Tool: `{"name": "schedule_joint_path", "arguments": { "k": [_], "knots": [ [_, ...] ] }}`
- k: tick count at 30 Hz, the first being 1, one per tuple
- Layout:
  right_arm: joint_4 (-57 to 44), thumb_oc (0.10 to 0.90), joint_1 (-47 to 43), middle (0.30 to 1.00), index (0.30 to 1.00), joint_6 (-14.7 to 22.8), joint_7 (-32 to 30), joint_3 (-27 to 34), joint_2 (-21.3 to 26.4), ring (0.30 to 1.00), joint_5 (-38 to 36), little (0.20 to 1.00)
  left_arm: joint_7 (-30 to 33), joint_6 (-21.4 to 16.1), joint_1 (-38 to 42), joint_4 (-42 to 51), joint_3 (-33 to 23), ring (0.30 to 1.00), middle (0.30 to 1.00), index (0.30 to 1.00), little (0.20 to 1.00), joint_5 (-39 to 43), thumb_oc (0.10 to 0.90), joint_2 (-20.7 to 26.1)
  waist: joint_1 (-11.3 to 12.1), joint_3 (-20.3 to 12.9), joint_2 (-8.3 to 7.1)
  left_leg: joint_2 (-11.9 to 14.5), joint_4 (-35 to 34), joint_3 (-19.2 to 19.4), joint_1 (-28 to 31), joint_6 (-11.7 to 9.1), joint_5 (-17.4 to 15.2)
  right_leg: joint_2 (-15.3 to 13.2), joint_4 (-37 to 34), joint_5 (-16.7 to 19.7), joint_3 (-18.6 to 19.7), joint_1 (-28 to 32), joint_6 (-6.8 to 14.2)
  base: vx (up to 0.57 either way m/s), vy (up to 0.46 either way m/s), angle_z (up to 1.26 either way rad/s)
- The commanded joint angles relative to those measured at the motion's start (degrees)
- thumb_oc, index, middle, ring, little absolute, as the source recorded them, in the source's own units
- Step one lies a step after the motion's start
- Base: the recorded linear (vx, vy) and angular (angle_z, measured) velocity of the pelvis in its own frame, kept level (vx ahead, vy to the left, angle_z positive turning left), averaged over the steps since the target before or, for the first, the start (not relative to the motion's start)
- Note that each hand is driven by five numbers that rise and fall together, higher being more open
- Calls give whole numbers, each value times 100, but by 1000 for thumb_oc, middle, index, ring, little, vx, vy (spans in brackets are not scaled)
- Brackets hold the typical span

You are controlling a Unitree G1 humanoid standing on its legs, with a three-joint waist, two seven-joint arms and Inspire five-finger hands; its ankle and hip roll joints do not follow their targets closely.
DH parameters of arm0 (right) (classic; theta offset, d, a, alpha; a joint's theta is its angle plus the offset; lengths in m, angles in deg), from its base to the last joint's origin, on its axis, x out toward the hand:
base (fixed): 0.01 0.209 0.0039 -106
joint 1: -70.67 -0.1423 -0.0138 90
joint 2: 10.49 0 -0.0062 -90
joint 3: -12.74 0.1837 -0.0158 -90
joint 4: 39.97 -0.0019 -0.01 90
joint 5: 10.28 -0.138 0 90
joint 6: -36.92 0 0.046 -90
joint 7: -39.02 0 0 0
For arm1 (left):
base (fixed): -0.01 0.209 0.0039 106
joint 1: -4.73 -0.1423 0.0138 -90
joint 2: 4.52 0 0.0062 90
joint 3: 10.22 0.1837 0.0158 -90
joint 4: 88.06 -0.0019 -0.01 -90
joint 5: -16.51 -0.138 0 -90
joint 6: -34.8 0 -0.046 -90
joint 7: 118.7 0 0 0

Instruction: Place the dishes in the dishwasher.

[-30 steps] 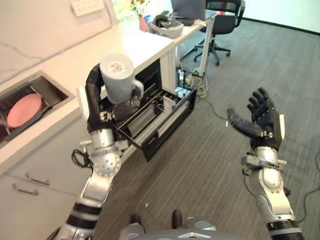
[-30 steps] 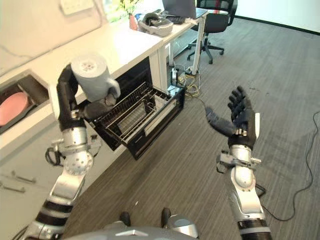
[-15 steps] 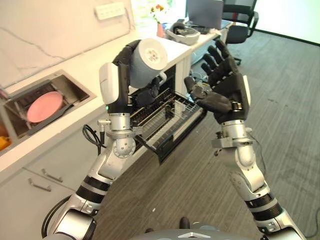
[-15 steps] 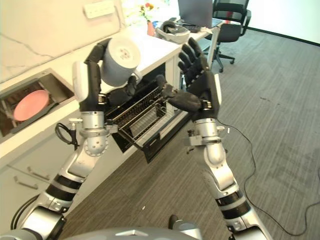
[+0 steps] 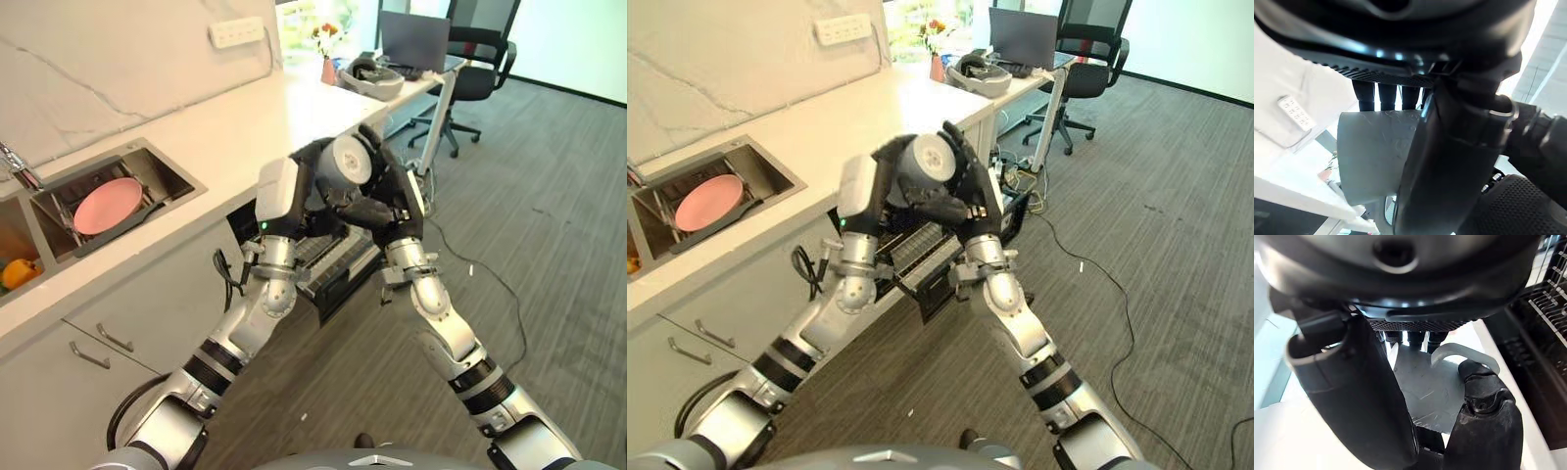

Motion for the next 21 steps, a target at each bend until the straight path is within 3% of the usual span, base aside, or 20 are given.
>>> {"name": "schedule_joint_path", "arguments": {
  "k": [1,5,10,12,16,21],
  "knots": [
    [-588,800,-482,900,900,379,-100,148,-407,900,392,900,268,-270,691,327,-24,300,300,300,300,-158,400,36,62,-306,-425,144,20,267,141,-164,-515,-688,-167,-255,234,225,963,0,0,0],
    [-489,800,-301,900,900,460,-272,218,-560,900,229,900,382,-217,434,428,-82,300,300,300,300,-102,400,7,93,-321,-433,149,20,257,166,-166,-523,-678,-174,-271,211,252,950,0,0,0],
    [-398,800,-219,900,900,593,-147,-12,-662,900,-1022,900,403,-143,355,603,19,300,300,300,300,-245,400,52,141,-318,-487,160,20,239,148,-180,-507,-665,-180,-271,190,263,934,0,0,0],
    [-451,400,-229,300,300,624,18,-73,-600,300,-1416,300,396,-131,301,649,47,300,300,300,300,-307,400,63,168,-327,-502,168,20,228,140,-189,-496,-659,-185,-271,171,263,929,0,0,0],
    [-436,400,-217,300,300,681,145,-134,-598,300,-1959,300,439,-143,291,785,55,300,300,300,300,-363,400,116,197,-340,-524,175,20,199,120,-208,-480,-647,-191,-278,135,264,916,0,0,0],
    [-523,400,-146,300,300,835,83,90,-465,300,-1978,300,492,-216,266,964,0,300,300,300,300,-415,400,221,191,-362,-518,182,20,186,98,-223,-479,-640,-203,-295,99,267,916,-2,1,3]
  ]
}}
